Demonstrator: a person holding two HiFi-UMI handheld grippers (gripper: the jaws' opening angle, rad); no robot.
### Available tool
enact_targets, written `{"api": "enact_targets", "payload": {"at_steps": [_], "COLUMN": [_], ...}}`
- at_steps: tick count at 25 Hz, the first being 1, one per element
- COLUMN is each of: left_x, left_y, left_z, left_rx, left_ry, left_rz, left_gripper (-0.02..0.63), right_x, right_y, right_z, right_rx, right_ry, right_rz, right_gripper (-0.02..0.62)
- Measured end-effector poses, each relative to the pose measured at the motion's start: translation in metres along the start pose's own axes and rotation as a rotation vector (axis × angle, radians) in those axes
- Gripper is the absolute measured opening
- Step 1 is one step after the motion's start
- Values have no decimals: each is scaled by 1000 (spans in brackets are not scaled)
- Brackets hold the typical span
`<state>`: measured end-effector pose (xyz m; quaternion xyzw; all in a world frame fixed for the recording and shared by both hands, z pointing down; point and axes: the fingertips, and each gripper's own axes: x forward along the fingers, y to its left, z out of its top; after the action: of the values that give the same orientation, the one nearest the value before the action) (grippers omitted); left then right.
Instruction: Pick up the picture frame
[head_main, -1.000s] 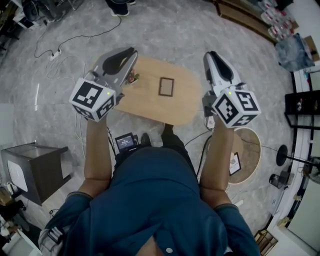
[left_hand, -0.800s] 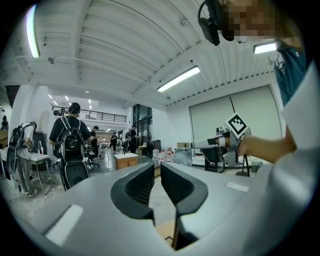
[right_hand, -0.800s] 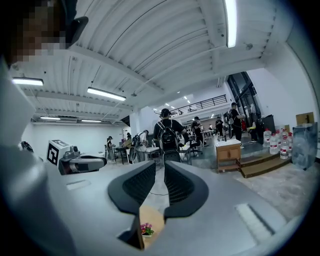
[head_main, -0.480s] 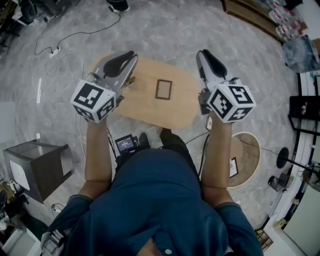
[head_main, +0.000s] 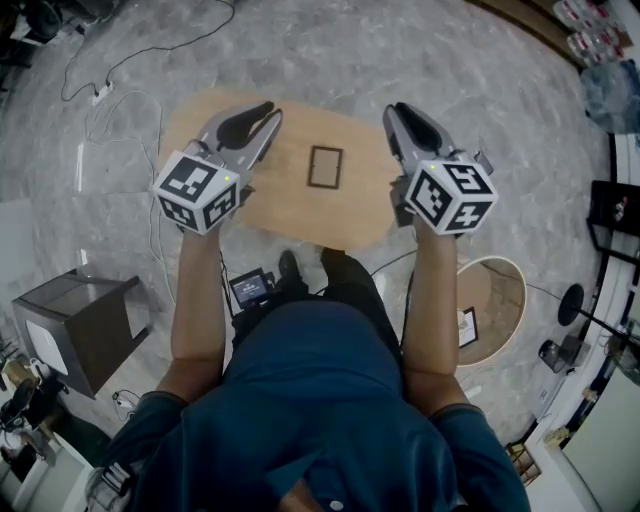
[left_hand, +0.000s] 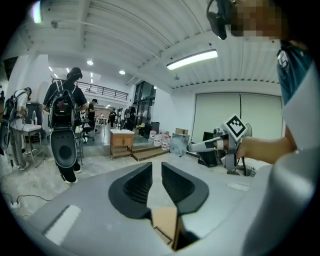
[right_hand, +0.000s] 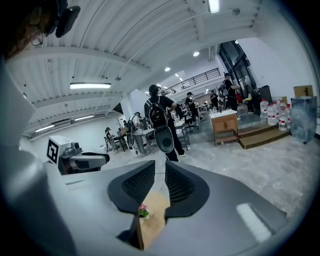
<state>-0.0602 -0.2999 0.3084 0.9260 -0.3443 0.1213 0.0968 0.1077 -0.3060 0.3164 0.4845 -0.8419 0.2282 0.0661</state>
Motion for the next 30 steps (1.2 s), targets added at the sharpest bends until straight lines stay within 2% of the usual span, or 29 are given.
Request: {"api": "enact_targets", "payload": {"at_steps": [7, 19, 30], "left_x": [40, 97, 135], "left_y": [24, 53, 69], "left_z": [-59, -194, -322], "left_rx": [-85, -243, -448], "left_ry": [92, 301, 436], "left_rz": [-9, -32, -40], "left_gripper": [55, 86, 110], "right_x": [37, 97, 143], "right_y": [-28, -72, -117], "right_z": [-59, -188, -310], "right_rx": [72, 229, 335], "right_ry": [103, 302, 472], "right_rz": [4, 16, -19], "right_gripper": [58, 84, 91]}}
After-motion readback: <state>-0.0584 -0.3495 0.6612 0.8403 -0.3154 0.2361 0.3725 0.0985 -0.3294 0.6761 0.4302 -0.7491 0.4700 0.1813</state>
